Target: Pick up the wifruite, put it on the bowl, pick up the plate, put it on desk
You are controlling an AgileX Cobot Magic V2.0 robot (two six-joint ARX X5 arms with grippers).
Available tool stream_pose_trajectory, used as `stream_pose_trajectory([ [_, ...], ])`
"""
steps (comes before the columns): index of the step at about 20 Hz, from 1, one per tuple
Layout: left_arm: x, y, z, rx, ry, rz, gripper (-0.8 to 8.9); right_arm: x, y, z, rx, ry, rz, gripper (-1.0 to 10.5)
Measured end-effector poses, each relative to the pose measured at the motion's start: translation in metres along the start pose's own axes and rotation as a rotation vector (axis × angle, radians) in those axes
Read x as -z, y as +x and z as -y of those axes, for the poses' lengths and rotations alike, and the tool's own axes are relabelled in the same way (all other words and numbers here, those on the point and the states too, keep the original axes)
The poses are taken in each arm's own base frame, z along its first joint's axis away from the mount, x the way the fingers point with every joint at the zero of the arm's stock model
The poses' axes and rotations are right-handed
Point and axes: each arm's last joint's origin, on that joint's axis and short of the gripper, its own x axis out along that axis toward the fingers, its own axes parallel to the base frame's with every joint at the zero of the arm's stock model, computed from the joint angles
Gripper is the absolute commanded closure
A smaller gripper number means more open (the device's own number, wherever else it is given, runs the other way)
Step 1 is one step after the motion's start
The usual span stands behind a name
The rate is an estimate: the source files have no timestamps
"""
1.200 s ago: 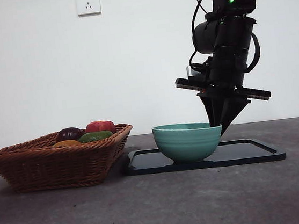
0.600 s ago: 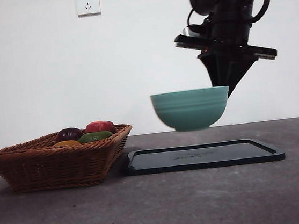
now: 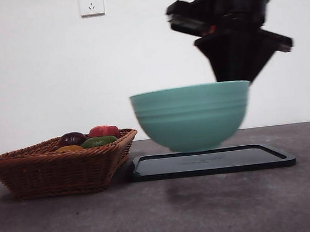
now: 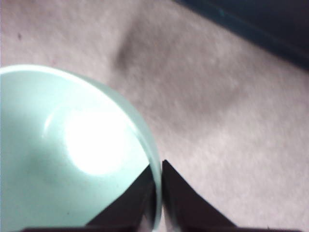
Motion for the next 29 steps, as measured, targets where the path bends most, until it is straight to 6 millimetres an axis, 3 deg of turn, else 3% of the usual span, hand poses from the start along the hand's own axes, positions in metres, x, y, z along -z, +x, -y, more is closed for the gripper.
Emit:
stream_pose_trajectory([
  [3, 0.0, 0.0, 0.0, 0.0, 0.001, 0.001, 2.51, 0.013, 0.007, 0.002, -0.02, -0.007, 0.03, 9.4],
  [9, 0.0, 0.0, 0.0, 0.0, 0.001, 0.002, 2.51, 0.027, 0.044, 0.009, -0.007, 0.026, 0.019, 9.4],
  [17, 0.0, 0.0, 0.0, 0.0, 0.001, 0.001, 2.51, 0.033, 0.056, 0.014, 0.039, 0.066, 0.024, 9.3],
  [22, 0.0, 0.0, 0.0, 0.0, 0.001, 0.002, 2.51, 0.033, 0.056, 0.014, 0.039, 0.06, 0.024, 5.7],
  [25, 0.0, 0.0, 0.0, 0.0, 0.001, 0.002, 2.51, 0.037, 0.047, 0.013, 0.041, 0.032, 0.033, 4.4],
  [29, 0.0, 0.0, 0.0, 0.0, 0.001, 0.001, 2.51, 0.052, -0.008, 0.007, 0.003, -0.02, 0.213, 3.5],
])
